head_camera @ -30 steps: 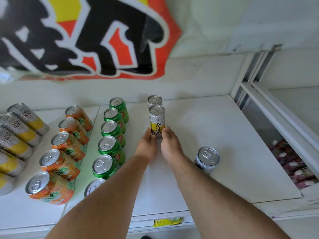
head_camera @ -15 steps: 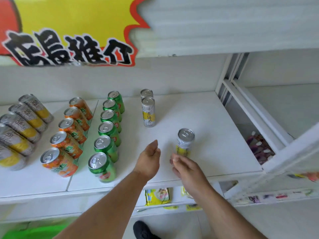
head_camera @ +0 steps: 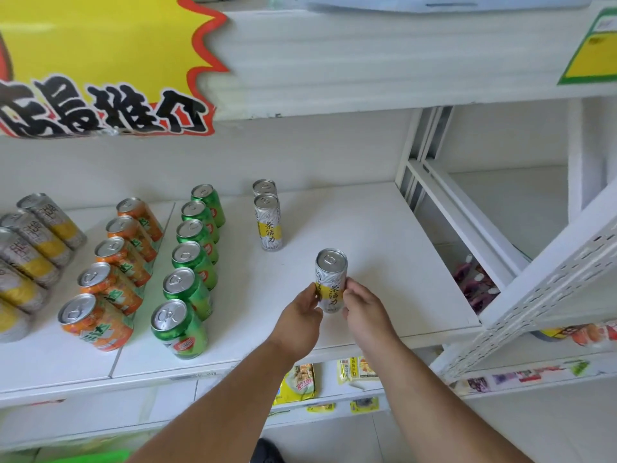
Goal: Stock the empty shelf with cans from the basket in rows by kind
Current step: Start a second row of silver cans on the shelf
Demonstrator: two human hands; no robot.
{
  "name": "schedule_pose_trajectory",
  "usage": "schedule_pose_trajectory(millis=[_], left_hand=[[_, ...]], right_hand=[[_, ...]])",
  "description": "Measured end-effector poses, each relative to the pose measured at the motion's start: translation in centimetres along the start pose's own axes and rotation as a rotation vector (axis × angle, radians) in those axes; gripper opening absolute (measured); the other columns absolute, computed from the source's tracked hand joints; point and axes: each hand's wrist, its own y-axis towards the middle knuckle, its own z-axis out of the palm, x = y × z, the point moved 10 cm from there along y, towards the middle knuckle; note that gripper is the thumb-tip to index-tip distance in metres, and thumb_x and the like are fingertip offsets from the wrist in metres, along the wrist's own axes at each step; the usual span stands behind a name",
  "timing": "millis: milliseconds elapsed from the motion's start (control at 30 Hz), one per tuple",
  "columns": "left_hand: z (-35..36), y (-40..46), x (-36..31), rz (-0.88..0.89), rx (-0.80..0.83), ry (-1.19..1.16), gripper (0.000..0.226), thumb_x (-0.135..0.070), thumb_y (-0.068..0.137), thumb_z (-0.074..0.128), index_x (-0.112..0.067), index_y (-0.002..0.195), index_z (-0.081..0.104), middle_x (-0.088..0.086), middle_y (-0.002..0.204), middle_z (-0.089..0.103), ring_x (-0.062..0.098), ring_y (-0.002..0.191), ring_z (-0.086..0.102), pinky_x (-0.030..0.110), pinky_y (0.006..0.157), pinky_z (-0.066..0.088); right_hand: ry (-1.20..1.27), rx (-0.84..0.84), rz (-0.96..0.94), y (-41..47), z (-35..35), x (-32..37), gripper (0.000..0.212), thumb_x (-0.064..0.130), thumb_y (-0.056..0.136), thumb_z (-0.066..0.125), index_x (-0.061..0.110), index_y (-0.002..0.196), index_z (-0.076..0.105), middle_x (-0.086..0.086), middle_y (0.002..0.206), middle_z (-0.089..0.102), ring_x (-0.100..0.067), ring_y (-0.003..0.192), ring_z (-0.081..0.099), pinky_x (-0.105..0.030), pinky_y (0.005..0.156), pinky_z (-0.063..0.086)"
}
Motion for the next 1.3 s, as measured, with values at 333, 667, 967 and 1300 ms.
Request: schedule_pose_trajectory(millis=[333, 667, 967, 1300], left_hand=[[-6.9, -1.6, 1.6, 0.036, -0.187, -0.032, 0.049, -0.007, 0.103, 0.037, -0.039, 0.134, 0.057, -0.009, 0.113, 0.07, 0.005, 0.088, 0.055, 0.022, 0.092, 0.041], [-9.8, -0.2, 3.3, 0.001, -0.231, -0.042, 0.044, -0.016, 0.106, 0.038, -0.03, 0.147, 0.048, -0.008, 0.139, 0.061, 0.013, 0.126, 0.055, 0.031, 0.111, 0.037], [-11.5, 4.8, 2.5, -0.019, -0.237, -0.01, 0.048, -0.017, 0.102, 0.037, -0.033, 0.145, 0.049, 0.017, 0.14, 0.057, 0.038, 0.132, 0.047, 0.047, 0.107, 0.043], [-12.4, 8.0, 2.4, -0.044, -0.216, 0.023, 0.05, -0.026, 0.099, 0.038, -0.035, 0.148, 0.044, 0.015, 0.141, 0.057, 0.037, 0.134, 0.046, 0.047, 0.111, 0.04]], right_hand=[[-0.09, 0.186, -0.015, 0.5, 7.9, 1.0, 0.027, 0.027, 0.108, 0.042, 0.041, 0.104, 0.064, 0.028, 0.09, 0.068, -0.019, 0.105, 0.065, -0.044, 0.11, 0.047], [-0.034, 0.242, -0.022, 2.3, 11.4, 0.6, 0.028, 0.031, 0.11, 0.043, 0.036, 0.122, 0.068, 0.022, 0.118, 0.066, -0.003, 0.117, 0.059, -0.034, 0.116, 0.041], [-0.116, 0.234, -0.037, 6.2, 12.6, 3.0, 0.033, 0.045, 0.098, 0.042, 0.044, 0.112, 0.071, 0.014, 0.125, 0.071, -0.007, 0.119, 0.062, -0.039, 0.114, 0.045], [-0.103, 0.194, -0.021, 9.0, 13.0, 4.1, 0.035, 0.04, 0.102, 0.043, 0.023, 0.114, 0.071, 0.01, 0.107, 0.072, -0.006, 0.094, 0.06, -0.031, 0.097, 0.045]])
